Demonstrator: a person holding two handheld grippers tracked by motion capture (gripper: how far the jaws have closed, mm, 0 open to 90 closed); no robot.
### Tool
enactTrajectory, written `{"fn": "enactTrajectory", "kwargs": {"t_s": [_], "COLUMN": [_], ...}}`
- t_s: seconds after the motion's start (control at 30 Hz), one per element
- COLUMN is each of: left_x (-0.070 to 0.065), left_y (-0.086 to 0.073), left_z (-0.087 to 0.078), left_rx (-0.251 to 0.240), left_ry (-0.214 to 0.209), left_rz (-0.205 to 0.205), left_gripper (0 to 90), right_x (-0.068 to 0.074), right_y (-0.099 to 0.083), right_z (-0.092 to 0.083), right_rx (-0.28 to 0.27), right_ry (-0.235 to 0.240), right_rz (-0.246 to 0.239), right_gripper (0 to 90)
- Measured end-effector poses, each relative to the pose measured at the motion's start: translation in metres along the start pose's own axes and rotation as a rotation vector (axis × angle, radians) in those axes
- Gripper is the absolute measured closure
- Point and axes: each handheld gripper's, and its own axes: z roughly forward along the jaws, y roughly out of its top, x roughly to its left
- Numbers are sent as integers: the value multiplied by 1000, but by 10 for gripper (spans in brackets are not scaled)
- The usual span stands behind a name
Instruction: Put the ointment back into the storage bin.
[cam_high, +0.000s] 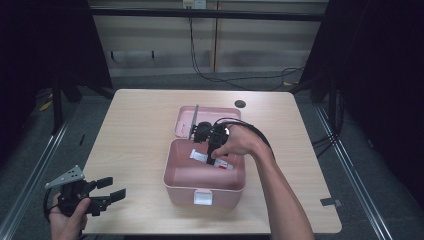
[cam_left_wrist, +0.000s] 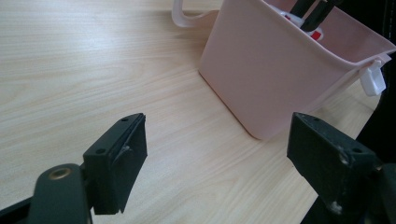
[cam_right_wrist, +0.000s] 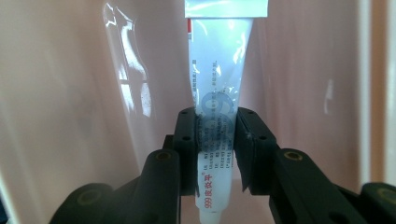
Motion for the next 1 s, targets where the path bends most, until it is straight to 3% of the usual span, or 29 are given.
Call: {"fn": "enactTrajectory", "kwargs": {"t_s": [0.43, 0.87, 1.0], "left_x": [0, 0, 0], "left_y": [0, 0, -1], "left_z": [0, 1, 1], "left_rx": [4, 10, 10], "left_ry": [-2, -3, -5], "left_rz": [0, 2, 2], "left_gripper": [199, 198, 198], "right_x": [-2, 0, 0], "right_y": [12, 23, 23], "right_z": [24, 50, 53], "right_rx": [32, 49, 58], "right_ry": [10, -9, -16], "right_rz": [-45, -92, -83], "right_gripper": [714, 715, 715]}}
